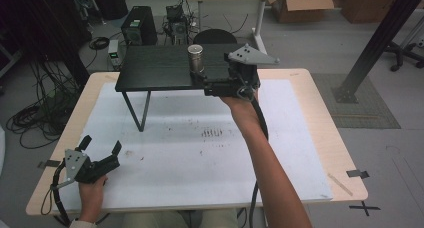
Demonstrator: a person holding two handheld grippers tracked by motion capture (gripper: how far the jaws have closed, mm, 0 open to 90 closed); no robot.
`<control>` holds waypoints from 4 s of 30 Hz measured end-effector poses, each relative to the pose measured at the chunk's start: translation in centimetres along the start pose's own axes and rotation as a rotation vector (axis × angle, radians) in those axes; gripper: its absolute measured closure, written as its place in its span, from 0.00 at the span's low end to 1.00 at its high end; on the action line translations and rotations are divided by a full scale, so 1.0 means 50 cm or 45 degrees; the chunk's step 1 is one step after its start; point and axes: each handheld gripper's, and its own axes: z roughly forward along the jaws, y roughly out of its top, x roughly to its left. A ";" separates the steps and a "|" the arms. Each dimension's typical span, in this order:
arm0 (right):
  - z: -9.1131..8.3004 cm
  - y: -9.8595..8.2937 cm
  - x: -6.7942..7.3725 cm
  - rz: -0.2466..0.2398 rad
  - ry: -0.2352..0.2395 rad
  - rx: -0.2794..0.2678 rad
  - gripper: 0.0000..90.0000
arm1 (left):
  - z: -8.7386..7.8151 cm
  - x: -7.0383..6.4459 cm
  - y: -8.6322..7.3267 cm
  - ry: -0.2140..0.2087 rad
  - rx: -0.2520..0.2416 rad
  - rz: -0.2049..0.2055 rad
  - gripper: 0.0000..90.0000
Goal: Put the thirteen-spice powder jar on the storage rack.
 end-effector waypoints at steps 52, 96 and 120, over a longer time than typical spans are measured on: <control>-0.206 -0.203 0.041 0.028 -0.225 -0.126 0.02 | 0.000 0.001 0.000 -0.006 -0.001 -0.001 0.01; -0.241 -0.401 0.004 0.021 -0.481 -0.112 0.01 | 0.000 0.000 0.000 -0.012 -0.001 0.000 0.01; -0.231 -0.481 -0.003 0.032 -0.549 -0.121 0.01 | 0.000 0.000 0.000 -0.014 -0.003 0.004 0.01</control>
